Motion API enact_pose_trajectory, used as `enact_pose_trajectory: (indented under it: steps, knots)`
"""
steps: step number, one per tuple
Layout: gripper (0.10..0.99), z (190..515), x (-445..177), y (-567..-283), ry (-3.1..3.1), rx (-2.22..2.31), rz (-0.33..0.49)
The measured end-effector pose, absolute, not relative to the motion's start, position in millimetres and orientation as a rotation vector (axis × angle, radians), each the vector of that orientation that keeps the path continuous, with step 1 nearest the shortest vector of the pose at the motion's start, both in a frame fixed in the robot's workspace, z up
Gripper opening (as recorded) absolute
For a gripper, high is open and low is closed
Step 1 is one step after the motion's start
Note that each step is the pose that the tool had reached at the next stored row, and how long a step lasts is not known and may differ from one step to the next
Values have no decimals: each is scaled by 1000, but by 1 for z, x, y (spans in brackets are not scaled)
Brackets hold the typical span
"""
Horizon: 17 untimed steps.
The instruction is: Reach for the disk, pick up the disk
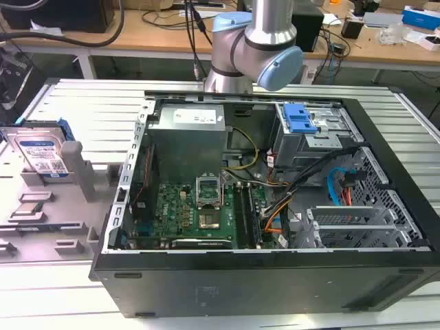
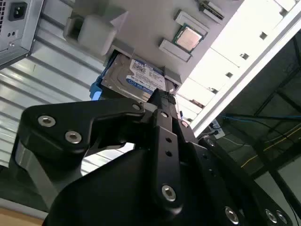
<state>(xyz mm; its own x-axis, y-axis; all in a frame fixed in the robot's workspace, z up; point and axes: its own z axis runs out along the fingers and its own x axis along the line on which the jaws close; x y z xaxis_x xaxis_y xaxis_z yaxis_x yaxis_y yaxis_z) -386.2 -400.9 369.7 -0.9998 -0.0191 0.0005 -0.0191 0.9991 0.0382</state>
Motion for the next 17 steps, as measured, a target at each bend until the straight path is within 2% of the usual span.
enact_pose_trajectory:
  steps: [17]
  knots:
    - [106,370,-386,-401,-3122,300,-59]
